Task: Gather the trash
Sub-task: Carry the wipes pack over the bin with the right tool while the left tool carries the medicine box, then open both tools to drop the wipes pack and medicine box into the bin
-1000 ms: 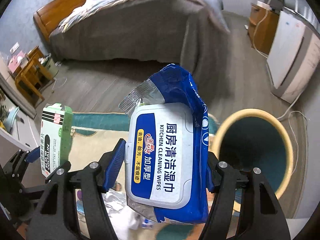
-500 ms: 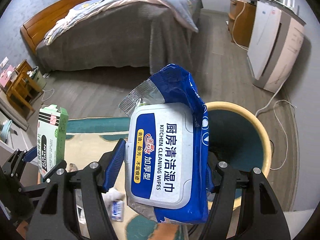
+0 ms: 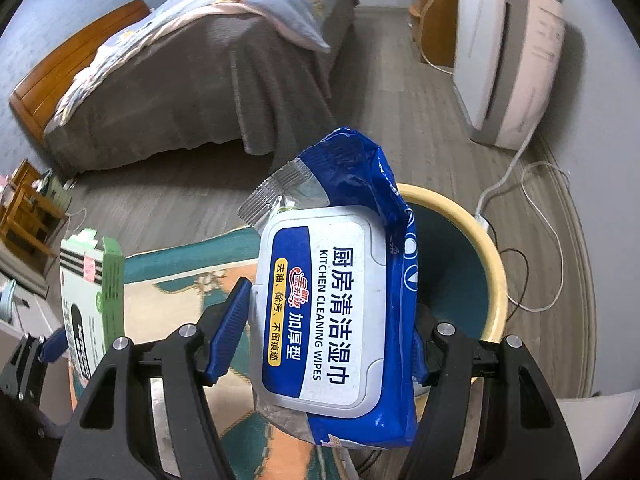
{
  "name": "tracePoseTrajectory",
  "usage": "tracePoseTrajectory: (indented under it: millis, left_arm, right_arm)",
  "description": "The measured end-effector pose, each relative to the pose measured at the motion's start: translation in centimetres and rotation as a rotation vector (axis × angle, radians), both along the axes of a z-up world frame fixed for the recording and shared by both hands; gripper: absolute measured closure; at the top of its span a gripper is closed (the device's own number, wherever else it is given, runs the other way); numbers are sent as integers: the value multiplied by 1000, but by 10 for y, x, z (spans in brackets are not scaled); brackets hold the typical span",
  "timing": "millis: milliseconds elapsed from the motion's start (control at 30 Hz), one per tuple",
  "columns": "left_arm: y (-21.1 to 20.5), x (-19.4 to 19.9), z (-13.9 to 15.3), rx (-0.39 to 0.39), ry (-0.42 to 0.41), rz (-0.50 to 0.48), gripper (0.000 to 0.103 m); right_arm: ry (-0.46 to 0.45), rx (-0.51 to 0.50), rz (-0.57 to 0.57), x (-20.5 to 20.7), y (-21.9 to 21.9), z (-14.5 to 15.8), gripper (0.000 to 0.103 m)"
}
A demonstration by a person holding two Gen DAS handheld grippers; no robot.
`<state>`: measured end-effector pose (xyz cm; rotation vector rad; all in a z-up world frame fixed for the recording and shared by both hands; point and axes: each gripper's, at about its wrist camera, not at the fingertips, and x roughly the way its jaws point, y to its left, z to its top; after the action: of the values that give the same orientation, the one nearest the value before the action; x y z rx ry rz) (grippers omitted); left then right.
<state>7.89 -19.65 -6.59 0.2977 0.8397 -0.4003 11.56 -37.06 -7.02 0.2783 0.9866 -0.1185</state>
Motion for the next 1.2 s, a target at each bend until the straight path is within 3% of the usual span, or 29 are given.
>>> tracePoseTrajectory:
  millis: [333,667,867,1200]
  left_arm:
    - [-60,18,-27,-16,109,-129,30]
    - [-108,40,-53,21,128,-199,30]
    - [-121,49,-62,66,113,-197,25]
    - [-90,46,-51,17,110,-133,11]
  right_arm:
    - [62,36,-151,-5,-48,-30,37]
    - [89,58,-215,-2,-76,-48,36]
    - [87,67,-221,0,-83,-52,25]
    - [89,53,-246,-1,-87,-50,9]
